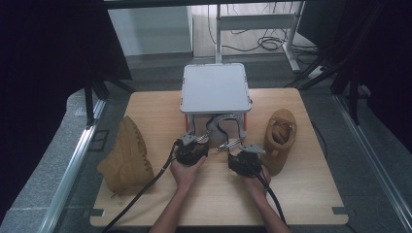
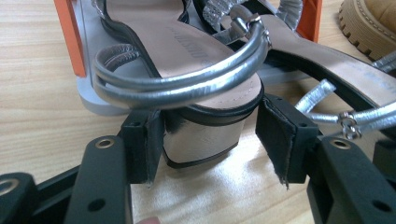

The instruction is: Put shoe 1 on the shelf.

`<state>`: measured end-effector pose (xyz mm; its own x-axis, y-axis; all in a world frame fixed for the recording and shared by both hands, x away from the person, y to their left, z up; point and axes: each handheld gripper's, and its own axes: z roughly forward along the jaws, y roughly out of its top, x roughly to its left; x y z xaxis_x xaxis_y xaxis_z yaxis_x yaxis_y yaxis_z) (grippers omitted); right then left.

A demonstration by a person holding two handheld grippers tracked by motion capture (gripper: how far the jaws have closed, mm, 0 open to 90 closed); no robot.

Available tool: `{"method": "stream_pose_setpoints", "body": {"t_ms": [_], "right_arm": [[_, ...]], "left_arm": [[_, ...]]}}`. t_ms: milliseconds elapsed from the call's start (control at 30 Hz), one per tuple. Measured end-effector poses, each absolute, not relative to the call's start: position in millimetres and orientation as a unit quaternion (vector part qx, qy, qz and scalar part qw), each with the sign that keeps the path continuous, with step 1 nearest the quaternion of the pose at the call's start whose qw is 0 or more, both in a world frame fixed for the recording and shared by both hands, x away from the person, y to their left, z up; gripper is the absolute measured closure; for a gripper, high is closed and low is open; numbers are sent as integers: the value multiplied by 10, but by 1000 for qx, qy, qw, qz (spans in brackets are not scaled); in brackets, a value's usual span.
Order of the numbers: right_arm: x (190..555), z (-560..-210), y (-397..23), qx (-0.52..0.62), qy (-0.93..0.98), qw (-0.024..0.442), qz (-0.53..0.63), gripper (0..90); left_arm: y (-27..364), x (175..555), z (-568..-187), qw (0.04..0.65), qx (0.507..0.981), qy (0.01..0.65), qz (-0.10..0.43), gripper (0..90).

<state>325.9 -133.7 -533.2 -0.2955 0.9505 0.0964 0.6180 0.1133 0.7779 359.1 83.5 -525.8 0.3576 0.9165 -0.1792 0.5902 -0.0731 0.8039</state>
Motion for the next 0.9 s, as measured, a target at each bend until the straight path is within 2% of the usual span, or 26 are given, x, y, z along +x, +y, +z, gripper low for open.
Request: {"method": "stream_pose_setpoints", "body": {"t_ms": [900], "right_arm": [[3261,-5326,-1360,549,714,218,374,420]], "left_arm": [[886,3957,-5148,421,699,547,189,431]]}}
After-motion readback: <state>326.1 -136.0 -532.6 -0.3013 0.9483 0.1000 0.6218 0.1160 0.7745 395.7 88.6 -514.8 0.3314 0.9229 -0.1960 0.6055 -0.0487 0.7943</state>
